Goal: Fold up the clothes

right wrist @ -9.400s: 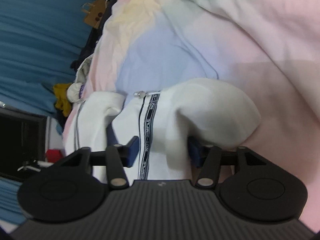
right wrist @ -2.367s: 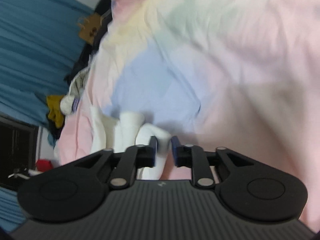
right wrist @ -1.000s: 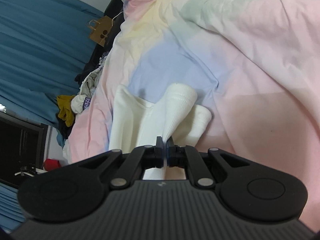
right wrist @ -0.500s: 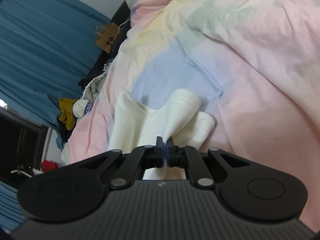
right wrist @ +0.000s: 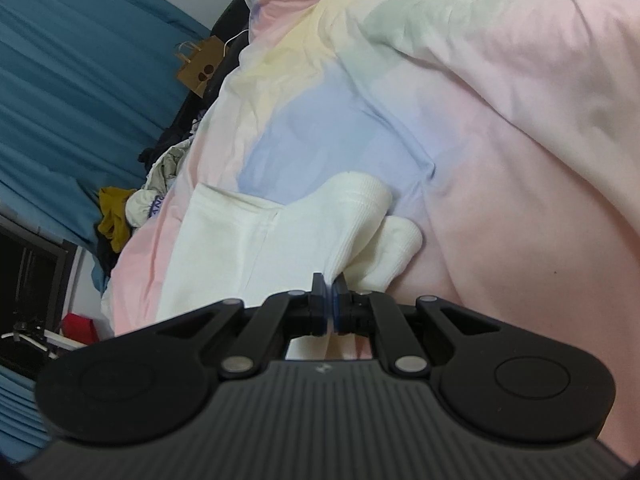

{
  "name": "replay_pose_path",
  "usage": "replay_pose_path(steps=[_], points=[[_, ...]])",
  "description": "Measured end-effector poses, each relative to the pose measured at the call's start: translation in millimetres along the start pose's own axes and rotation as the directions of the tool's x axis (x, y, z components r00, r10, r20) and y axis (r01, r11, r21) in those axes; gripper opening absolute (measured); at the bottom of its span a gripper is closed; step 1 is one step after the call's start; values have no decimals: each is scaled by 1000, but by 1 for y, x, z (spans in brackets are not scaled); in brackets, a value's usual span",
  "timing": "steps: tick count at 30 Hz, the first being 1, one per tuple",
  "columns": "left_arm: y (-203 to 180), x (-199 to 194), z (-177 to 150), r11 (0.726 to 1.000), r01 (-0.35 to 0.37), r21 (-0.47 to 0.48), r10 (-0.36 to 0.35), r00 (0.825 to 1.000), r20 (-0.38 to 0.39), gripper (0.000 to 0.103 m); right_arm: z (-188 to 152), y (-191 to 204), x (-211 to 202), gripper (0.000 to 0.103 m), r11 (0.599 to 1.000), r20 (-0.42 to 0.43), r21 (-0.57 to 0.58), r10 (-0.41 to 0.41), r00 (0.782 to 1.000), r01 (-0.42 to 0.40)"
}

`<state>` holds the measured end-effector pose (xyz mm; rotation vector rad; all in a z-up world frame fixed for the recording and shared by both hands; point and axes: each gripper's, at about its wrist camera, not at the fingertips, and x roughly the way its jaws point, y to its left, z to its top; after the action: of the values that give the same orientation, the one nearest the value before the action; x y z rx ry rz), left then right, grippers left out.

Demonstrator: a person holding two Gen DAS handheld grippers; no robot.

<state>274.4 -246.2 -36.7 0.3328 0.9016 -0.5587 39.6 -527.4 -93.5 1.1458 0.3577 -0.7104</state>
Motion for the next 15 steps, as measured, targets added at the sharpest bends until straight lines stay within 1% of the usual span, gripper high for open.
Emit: replay_pose_path(steps=[1,2,3,4,6,8,9,10,11,12,14,15], points=[[6,-16,-9,1000,18,-24,-17,1000,23,30,0,1,0,6,1000,6,-6,0,1000,0],[12,-32,-17,998,36,-48,-34,998,46,38,0,2,-1,6,1000,10,-11,2,1000,-2],[18,-48,-26,996,55,-70,-50,996,69,43,1,3,-2,6,1000,13,-15,5,1000,-5],[25,-67,-38,995,69,-78,-62,994,89,43,1,3,-4,6,1000,14,-18,7,1000,-7],[36,-106,-65,995,57,-78,-47,992,117,51,2,4,-6,7,1000,15,-21,14,1000,-14],[45,-136,-96,997,40,-63,-32,991,128,54,2,6,-11,8,999,21,-31,22,1000,-21],[49,-151,-112,998,31,-55,-23,991,134,57,2,7,-14,8,999,26,-36,25,999,-24],[51,-162,-128,999,7,-43,-1,991,133,60,2,9,-17,9,999,32,-42,29,999,-28],[52,-172,-143,999,-22,-34,26,991,131,65,1,10,-21,10,998,39,-50,32,999,-30],[52,-179,-160,999,-47,-27,50,991,127,67,1,13,-25,10,997,49,-66,33,998,-30],[51,-184,-185,997,-80,-15,82,990,112,67,1,18,-34,16,994,79,-104,27,996,-19],[51,-185,-198,995,-99,-6,99,990,103,67,0,21,-39,23,992,97,-127,25,995,-13]])
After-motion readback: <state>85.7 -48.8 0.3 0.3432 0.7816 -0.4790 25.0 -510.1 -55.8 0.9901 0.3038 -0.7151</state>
